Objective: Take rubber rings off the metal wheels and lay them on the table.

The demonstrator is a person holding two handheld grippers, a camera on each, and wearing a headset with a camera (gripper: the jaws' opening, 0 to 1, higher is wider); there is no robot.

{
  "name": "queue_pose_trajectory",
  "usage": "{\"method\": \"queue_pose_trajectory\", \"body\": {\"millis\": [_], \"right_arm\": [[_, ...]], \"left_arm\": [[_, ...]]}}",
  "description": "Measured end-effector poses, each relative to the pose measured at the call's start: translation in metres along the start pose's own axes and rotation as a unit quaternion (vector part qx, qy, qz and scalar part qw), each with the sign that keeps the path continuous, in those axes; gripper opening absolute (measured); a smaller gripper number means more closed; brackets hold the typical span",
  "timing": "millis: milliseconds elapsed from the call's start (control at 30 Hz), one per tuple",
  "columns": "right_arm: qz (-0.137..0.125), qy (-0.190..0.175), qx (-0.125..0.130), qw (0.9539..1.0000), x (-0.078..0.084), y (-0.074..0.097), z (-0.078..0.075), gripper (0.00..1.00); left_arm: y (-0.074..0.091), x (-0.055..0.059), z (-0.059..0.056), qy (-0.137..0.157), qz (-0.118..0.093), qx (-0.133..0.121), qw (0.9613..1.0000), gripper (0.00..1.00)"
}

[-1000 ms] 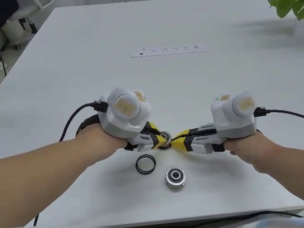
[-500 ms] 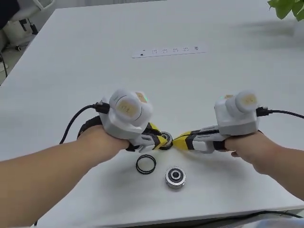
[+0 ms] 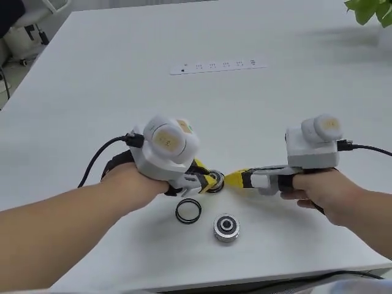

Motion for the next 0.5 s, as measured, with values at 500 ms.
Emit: {"method": "queue_pose_trajectory", "body": {"millis": [500], "right_arm": [[-0.009,-0.001,-0.005,0.9999,-0.0043,0.0002,0.0057,0.00]], "left_arm": [[0.0001,-0.0003,-0.0016,0.006,0.002,-0.008,0.9999,0.13]]}}
Point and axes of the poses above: the centre of the closed fingertips' face, and the gripper's own axes: y roughly backward along the fingers, z roughly to its left, x roughly out of its underside, the point moved 5 cm from there along y, roughly backward along the fingers, and after that the axes turned 11 degrees about y, right-handed, at the moved point
